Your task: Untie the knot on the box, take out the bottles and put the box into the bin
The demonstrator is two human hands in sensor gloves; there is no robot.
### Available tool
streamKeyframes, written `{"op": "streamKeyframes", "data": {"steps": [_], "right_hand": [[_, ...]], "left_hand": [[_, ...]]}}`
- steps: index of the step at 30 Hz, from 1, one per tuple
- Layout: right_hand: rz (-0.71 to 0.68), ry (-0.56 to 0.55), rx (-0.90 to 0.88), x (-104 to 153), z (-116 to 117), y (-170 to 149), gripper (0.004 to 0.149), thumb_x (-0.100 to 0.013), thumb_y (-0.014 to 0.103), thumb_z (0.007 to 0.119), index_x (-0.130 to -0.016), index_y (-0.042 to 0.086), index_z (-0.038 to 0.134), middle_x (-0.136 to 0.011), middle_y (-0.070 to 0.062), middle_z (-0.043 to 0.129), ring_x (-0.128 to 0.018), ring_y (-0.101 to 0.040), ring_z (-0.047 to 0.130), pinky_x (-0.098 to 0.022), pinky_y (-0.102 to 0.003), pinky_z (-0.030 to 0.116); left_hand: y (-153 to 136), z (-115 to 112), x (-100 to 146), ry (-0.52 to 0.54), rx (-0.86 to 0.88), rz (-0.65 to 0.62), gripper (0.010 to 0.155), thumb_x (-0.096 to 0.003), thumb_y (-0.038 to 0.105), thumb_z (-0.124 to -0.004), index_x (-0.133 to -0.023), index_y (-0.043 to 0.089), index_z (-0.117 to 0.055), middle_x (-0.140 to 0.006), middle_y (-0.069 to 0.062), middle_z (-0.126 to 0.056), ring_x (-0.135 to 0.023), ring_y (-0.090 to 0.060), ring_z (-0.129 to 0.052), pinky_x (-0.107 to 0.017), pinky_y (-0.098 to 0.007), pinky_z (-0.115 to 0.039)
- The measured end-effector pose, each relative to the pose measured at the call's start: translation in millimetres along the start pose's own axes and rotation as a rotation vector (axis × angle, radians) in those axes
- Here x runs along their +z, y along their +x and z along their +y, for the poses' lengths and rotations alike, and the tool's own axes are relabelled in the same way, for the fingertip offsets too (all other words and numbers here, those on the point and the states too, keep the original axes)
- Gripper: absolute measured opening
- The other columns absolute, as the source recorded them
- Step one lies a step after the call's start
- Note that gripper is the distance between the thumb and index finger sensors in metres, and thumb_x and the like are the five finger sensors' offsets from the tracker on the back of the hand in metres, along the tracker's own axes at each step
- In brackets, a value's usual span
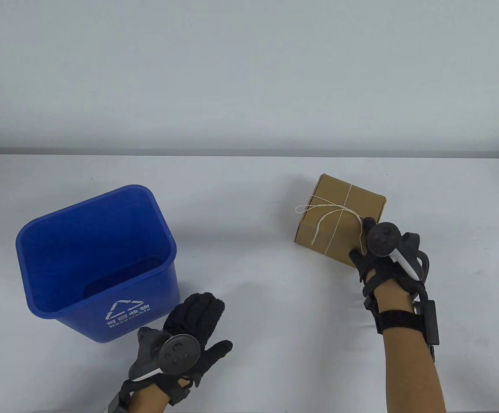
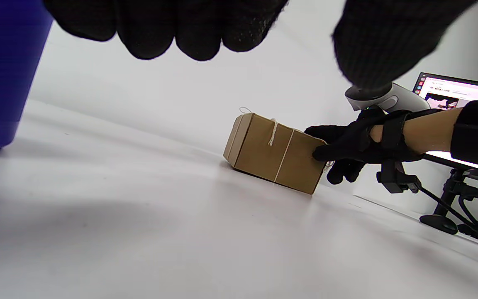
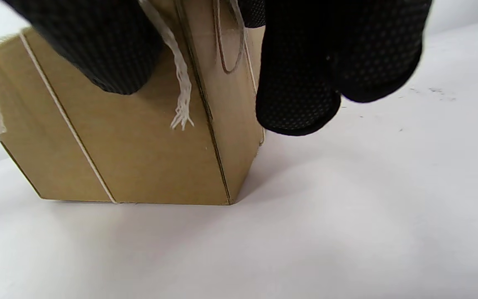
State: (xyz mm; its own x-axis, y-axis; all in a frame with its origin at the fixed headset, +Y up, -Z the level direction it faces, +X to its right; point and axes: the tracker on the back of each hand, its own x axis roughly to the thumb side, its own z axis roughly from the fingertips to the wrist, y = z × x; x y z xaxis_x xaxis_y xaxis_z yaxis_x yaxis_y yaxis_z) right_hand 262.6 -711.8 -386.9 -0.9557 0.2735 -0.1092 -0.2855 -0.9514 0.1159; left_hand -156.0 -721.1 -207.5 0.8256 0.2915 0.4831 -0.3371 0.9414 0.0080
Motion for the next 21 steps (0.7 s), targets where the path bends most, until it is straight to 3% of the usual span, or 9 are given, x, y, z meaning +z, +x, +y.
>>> {"op": "streamKeyframes", "data": {"steps": [21], "right_hand": [[-0.264,0.028,-0.012,35,31,58,0.081,-0.048,0.048,0.073,-0.103,0.027,0.017,-0.108,-0.021,0.028,-0.064,-0.033,0.093,-0.043,-0.044,0.079]], "left_hand": [[-1,0,0,-0.002,-0.005,0.012,0.087,-0.0463,0.062,-0.073,-0.115,0.019,-0.042,-0.117,-0.013,-0.046,-0.107,-0.051,-0.054,-0.073,-0.068,-0.051]]}}
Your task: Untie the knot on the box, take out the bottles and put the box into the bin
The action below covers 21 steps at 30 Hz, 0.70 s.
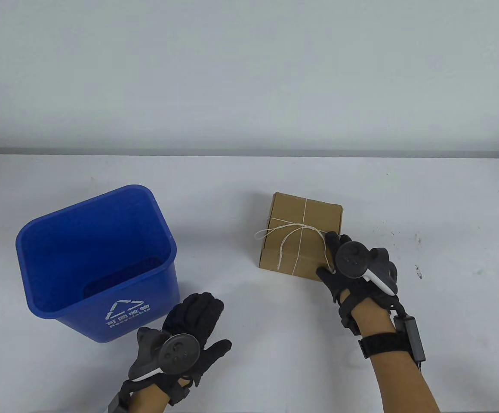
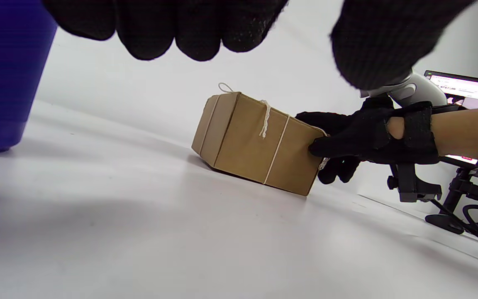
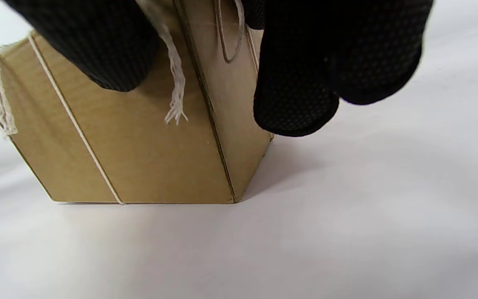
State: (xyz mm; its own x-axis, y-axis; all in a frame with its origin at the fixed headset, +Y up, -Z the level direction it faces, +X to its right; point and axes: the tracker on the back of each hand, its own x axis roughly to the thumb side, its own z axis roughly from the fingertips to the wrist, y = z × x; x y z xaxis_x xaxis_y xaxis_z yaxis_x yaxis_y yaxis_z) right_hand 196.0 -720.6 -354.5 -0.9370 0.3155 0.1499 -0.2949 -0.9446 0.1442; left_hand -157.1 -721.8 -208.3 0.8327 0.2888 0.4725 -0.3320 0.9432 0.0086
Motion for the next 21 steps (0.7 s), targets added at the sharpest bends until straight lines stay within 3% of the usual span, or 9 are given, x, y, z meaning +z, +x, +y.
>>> {"op": "streamKeyframes", "data": {"steps": [21], "right_hand": [[-0.254,0.019,0.017,53,33,64,0.08,-0.048,0.049,0.073,-0.104,0.025,0.019,-0.107,-0.024,0.032,-0.064,-0.034,0.093,-0.043,-0.044,0.079]], "left_hand": [[0,4,3,0.039,0.014,-0.012,0.089,-0.0464,0.062,-0.074,-0.115,0.019,-0.036,-0.118,-0.013,-0.039,-0.109,-0.051,-0.045,-0.075,-0.068,-0.046]]}}
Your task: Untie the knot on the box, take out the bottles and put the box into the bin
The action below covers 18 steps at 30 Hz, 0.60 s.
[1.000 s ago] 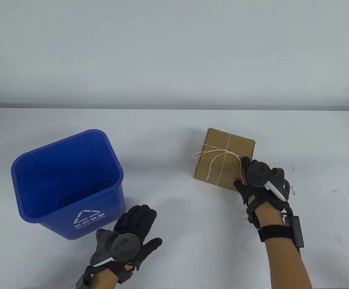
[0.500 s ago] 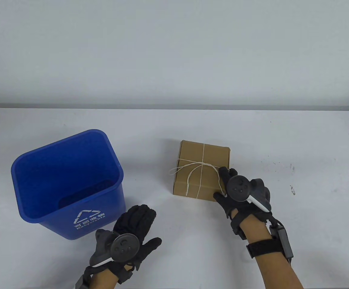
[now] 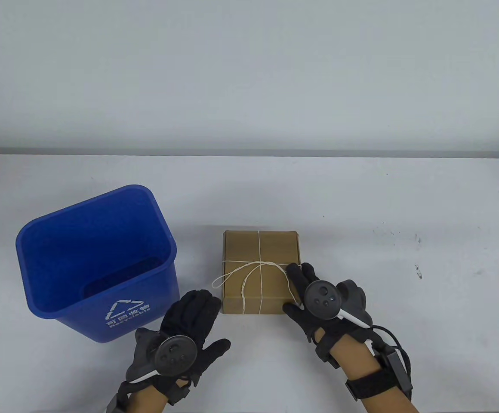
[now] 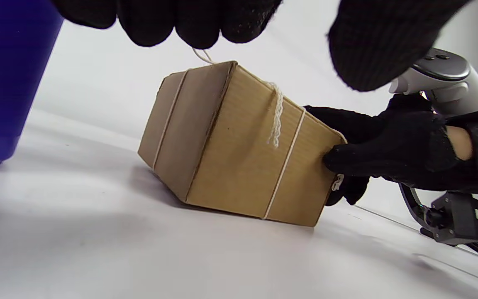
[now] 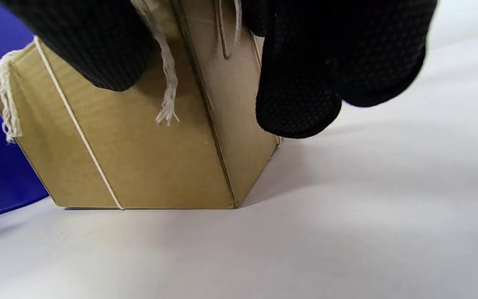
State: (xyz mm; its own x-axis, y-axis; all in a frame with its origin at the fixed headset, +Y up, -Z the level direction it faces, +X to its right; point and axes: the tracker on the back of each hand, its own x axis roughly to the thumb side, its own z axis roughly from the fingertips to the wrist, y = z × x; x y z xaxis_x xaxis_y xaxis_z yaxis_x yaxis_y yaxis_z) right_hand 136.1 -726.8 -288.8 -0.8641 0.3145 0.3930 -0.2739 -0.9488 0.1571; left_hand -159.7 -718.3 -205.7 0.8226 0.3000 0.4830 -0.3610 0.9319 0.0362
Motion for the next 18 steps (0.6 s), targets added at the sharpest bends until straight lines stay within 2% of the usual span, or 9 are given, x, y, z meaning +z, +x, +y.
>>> {"op": "streamKeyframes", "data": {"steps": [18], "right_hand": [[-0.104,0.044,-0.052,38,20,52,0.079,-0.049,0.048,0.071,-0.104,0.023,0.02,-0.106,-0.026,0.032,-0.063,-0.034,0.093,-0.041,-0.044,0.08]], "left_hand": [[5,8,5,0.048,0.008,-0.051,0.091,-0.0457,0.061,-0.078,-0.115,0.019,-0.036,-0.118,-0.012,-0.036,-0.109,-0.05,-0.044,-0.076,-0.067,-0.044]]}}
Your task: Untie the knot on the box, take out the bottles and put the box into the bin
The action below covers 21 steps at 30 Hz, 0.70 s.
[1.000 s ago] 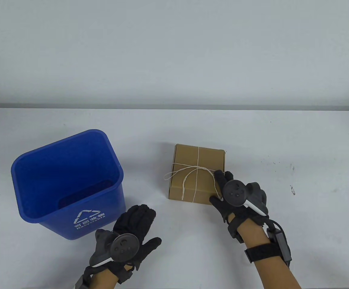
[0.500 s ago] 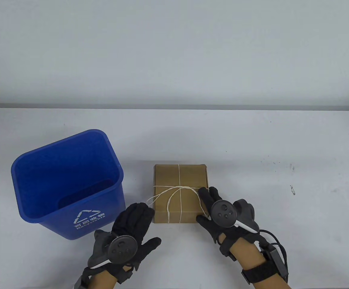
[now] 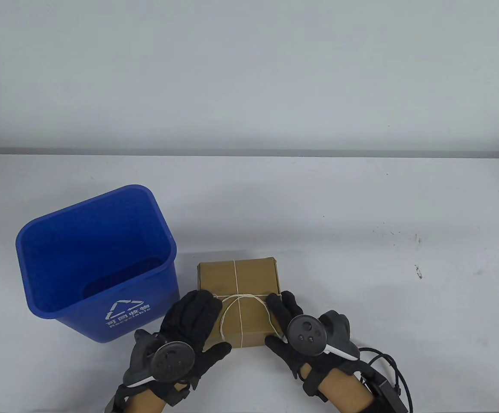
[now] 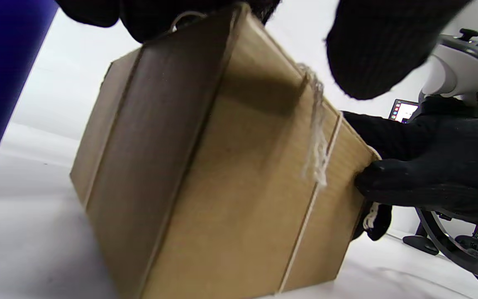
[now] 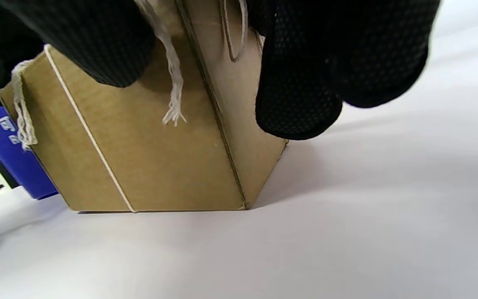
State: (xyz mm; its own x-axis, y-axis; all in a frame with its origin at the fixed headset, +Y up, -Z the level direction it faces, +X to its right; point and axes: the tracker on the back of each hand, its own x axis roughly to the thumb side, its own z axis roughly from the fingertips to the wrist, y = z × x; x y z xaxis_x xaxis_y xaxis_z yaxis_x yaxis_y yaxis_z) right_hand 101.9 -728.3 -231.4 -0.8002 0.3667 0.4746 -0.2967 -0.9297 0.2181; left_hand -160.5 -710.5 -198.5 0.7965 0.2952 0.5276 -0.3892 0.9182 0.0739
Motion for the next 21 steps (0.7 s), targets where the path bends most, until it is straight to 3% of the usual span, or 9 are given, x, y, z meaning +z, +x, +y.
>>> {"op": "streamKeyframes", "data": {"steps": [7,14,21], "right_hand": [[-0.022,0.043,-0.039,2,1,8,0.078,-0.05,0.048,0.07,-0.104,0.024,0.02,-0.106,-0.026,0.033,-0.063,-0.034,0.093,-0.041,-0.044,0.08],[-0.053,0.041,-0.04,4,-2,7,0.075,-0.05,0.048,0.068,-0.106,0.022,0.025,-0.106,-0.028,0.039,-0.063,-0.036,0.093,-0.041,-0.046,0.079],[-0.087,-0.03,-0.08,7,-12,3,0.068,-0.05,0.044,0.068,-0.106,0.018,0.041,-0.103,-0.027,0.054,-0.06,-0.036,0.095,-0.039,-0.046,0.08]], "left_hand": [[0,2,0,0.005,0.02,-0.002,0.093,-0.0452,0.062,-0.078,-0.115,0.018,-0.035,-0.118,-0.013,-0.034,-0.11,-0.051,-0.04,-0.076,-0.068,-0.04],[-4,-5,-6,-0.104,0.061,0.037,0.096,-0.0448,0.064,-0.077,-0.116,0.015,-0.035,-0.119,-0.016,-0.032,-0.113,-0.052,-0.026,-0.076,-0.07,-0.032],[-1,1,-9,-0.148,0.066,0.059,0.095,-0.045,0.065,-0.076,-0.117,0.015,-0.038,-0.119,-0.016,-0.035,-0.112,-0.053,-0.028,-0.077,-0.07,-0.03]]}}
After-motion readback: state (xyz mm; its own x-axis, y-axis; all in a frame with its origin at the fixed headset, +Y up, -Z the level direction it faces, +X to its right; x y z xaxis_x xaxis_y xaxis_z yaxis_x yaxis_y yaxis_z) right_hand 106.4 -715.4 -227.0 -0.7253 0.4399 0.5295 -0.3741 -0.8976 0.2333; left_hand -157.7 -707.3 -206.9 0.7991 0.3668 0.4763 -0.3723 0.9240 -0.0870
